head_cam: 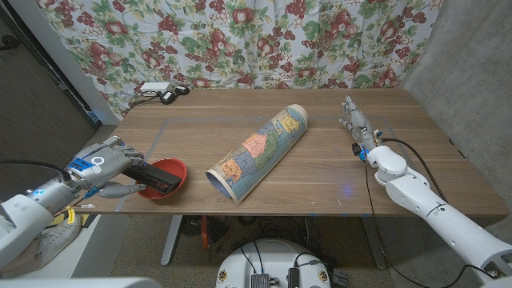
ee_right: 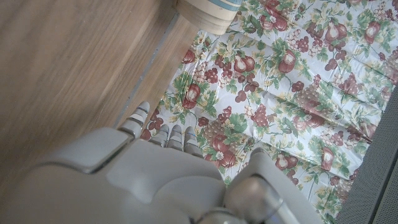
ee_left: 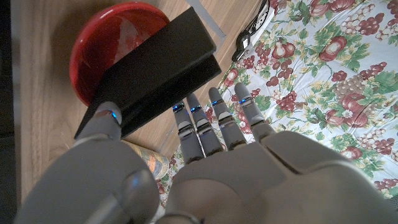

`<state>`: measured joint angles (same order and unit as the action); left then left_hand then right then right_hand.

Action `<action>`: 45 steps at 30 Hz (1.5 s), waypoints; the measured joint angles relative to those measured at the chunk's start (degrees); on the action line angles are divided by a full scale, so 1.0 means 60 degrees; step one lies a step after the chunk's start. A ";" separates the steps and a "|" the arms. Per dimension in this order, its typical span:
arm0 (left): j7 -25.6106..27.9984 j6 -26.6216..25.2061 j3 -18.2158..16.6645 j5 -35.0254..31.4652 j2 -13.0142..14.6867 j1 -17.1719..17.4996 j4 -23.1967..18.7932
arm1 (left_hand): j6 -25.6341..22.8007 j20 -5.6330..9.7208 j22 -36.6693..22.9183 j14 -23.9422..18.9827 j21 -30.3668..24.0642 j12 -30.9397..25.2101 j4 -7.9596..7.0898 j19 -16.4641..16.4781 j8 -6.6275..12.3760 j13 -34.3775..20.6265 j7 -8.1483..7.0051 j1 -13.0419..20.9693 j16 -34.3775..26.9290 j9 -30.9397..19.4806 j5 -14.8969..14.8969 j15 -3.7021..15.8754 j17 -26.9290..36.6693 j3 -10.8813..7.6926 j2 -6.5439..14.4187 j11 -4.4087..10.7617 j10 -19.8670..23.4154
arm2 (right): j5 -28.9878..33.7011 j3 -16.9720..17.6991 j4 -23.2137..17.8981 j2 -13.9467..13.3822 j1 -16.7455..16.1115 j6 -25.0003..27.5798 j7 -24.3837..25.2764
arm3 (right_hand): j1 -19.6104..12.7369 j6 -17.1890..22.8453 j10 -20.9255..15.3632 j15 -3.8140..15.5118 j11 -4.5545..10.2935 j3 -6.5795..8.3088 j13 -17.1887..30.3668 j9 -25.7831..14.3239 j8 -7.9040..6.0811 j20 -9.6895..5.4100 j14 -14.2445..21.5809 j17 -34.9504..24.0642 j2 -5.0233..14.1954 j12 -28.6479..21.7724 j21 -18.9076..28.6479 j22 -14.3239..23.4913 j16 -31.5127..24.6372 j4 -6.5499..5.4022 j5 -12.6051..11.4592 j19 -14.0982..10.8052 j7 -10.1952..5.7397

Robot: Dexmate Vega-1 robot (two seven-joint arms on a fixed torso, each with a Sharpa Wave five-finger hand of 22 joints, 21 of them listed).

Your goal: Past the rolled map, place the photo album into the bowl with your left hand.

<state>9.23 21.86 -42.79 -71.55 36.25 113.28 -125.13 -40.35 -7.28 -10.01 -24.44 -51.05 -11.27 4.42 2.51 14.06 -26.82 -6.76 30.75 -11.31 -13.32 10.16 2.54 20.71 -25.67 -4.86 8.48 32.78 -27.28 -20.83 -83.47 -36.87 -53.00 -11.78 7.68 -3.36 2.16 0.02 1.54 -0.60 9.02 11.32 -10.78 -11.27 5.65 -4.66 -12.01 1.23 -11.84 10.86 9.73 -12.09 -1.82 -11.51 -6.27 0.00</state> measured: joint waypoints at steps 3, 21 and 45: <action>-0.0059 0.0078 -0.0006 0.0006 -0.0028 -0.0035 -0.0010 | 0.0037 0.0000 0.0000 0.0046 0.0043 0.0000 -0.0041 0.0000 0.0000 0.0002 0.0037 -0.0036 0.0000 0.0000 0.0000 0.0046 0.0000 0.0041 -0.0035 0.0000 0.0000 | -0.0009 -0.0001 0.0010 0.0001 0.0003 0.0004 -0.0001 | 0.0000 0.0000 0.0000 0.0000 0.0000 0.0000 0.0000 0.0000 0.0000 0.0000 0.0000 0.0000 0.0000 0.0000 0.0000 0.0000 0.0000 0.0000 0.0000 0.0000 0.0000; -0.0298 0.0260 0.0064 -0.0001 -0.0139 -0.0208 -0.0052 | 0.0086 -0.0035 0.0001 0.0097 0.0110 0.0000 -0.0041 0.0037 -0.0076 0.0001 0.0019 -0.0252 0.0000 0.0000 0.0001 -0.0003 -0.0044 0.0040 -0.0070 -0.0051 -0.0050 | -0.0043 -0.0001 0.0052 -0.0030 0.0010 0.0011 -0.0029 | 0.0000 0.0000 0.0000 0.0000 0.0000 0.0000 0.0000 0.0000 0.0000 0.0000 0.0000 -0.0022 -0.0001 0.0000 0.0000 0.0000 0.0000 0.0000 0.0000 0.0000 0.0000; -0.0042 -0.0042 0.0257 0.0169 -0.0413 -0.0436 -0.0086 | 0.0331 -0.0067 0.0003 0.0367 0.0311 0.0000 -0.0117 0.0070 -0.0149 0.0131 0.0092 -0.0654 0.0000 0.0048 0.0044 -0.0027 -0.0209 0.0115 -0.0035 -0.0254 -0.0362 | -0.0087 0.0049 0.0006 -0.0078 -0.0035 0.0015 -0.0031 | 0.0063 0.0000 0.0000 0.0000 0.0000 0.0000 0.0000 0.0000 0.0000 0.0000 0.0000 -0.0020 0.0065 0.0000 0.0000 0.0000 0.0000 0.0000 0.0000 0.0000 0.0000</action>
<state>8.98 21.61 -41.25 -70.54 33.77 110.66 -125.65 -38.37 -7.68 -9.99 -22.24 -49.18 -11.27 3.72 2.93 13.16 -26.03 -6.21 26.83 -11.31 -13.03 10.43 2.38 19.46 -24.98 -5.07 6.95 30.61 -27.81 -20.54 -83.44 -37.34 -53.21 -11.69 7.49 -2.98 2.16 0.02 1.54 -0.60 9.02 11.31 -10.78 -11.27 5.65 -4.66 -12.13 1.62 -11.84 10.86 9.73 -12.09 -1.81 -11.51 -6.27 0.00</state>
